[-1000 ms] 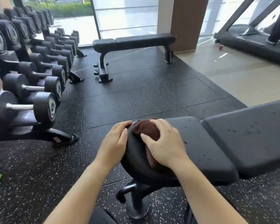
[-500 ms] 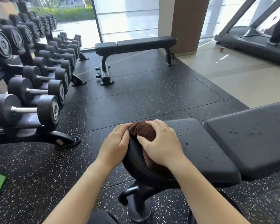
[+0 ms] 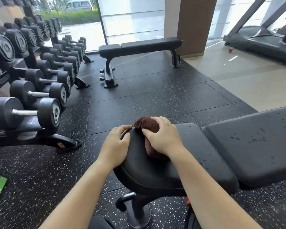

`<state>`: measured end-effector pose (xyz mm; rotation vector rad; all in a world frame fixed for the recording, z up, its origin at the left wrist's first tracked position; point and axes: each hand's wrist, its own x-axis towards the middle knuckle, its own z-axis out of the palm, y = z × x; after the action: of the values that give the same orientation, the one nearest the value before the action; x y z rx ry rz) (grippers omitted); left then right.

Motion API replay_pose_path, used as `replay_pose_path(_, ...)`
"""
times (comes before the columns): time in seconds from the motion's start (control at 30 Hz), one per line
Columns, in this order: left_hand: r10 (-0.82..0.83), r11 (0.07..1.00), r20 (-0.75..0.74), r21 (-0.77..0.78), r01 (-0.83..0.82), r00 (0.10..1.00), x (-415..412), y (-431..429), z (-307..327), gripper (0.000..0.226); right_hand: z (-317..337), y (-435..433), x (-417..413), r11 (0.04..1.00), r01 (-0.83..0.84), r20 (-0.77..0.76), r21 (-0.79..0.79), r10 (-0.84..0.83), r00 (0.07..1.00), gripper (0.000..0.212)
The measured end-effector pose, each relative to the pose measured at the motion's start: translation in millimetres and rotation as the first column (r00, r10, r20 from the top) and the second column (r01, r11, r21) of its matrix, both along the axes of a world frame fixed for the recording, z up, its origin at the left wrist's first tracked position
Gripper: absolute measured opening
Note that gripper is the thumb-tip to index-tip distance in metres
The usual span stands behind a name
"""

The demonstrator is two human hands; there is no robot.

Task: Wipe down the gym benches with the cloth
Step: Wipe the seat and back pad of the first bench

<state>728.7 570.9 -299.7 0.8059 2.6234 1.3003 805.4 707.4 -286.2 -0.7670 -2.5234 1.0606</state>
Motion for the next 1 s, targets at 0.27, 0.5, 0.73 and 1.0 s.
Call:
replay_pose_path(0.27,0.015,0.962,-0.165,-0.267,-0.060,0.986,-3,22,6,0.031,-24,11,41,0.995,0.005,0.000,0.098,-0.005,1.000,0.057)
replay_pose_path(0.5,-0.004,0.968,-0.174,-0.247,-0.040,0.985,-6,23,10,0.026,-10,41,5,0.987,-0.135,0.044,0.085,0.132,0.990,0.054)
replay_pose_path(0.73,-0.002,0.972,-0.187,-0.230,-0.042,0.982,-4,22,10,0.023,-33,31,52,0.989,-0.059,-0.088,0.133,0.072,0.994,0.050)
replay_pose_path(1.0,-0.058,0.930,-0.266,-0.364,-0.045,0.962,19,17,11,0.033,-17,38,42,0.994,-0.085,-0.032,0.065,0.087,0.996,0.046)
